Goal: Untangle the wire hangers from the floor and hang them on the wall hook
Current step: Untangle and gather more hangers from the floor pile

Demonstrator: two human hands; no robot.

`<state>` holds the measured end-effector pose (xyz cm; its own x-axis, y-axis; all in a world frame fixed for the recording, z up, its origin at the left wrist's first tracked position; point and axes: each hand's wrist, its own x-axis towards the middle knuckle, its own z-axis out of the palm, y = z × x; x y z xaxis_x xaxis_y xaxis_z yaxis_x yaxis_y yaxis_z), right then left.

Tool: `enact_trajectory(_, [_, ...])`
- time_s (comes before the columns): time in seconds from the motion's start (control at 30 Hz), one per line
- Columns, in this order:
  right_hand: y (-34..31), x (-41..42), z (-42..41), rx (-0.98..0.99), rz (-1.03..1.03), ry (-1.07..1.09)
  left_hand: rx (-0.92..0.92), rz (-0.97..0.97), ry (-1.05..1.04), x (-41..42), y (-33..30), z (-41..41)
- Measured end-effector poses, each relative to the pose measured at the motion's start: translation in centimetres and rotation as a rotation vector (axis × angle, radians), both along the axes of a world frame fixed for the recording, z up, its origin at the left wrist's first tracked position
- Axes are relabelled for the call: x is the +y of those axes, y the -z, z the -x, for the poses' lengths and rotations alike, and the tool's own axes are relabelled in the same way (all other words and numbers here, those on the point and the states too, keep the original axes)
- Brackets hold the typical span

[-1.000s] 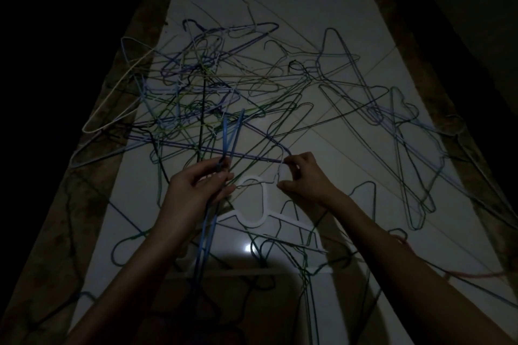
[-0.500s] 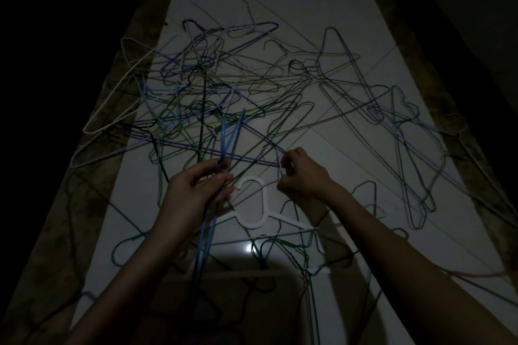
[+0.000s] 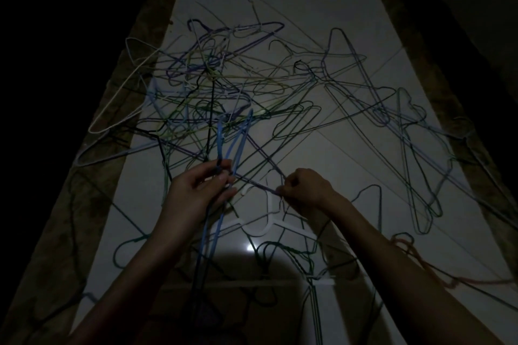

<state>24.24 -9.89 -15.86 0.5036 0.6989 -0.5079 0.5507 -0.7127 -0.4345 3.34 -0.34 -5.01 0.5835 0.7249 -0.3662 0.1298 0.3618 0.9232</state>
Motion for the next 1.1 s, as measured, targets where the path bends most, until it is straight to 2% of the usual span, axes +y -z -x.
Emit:
enact_trajectory(0.17, [-0.3, -0.1, 0.2, -0.072, -0.181, 0.083, 0.005, 0.020, -0.010, -0.1, 0.2, -0.3])
enact_trajectory(0.33, [-0.4, 0.3, 0.7, -0.035, -0.255, 0.139, -0.012, 0.052, -0.015, -0.3, 0.2, -0.5])
enact_trajectory(0.73, [-1.4, 0.7, 0.5, -0.243, -0.199, 0.015, -0.021, 0.029, -0.019, 0.0, 0.4, -0.2])
enact_trajectory(0.97, [-1.5, 1.1, 0.2, -0.279, -0.248, 0.046, -0.018, 0.028, -0.017, -0.3, 0.4, -0.3])
enact_trajectory(1.1, [-2.3, 1.7, -0.1, -0.322, -0.296, 0.152, -0.013, 0.029, -0.018, -0.2, 0.4, -0.2])
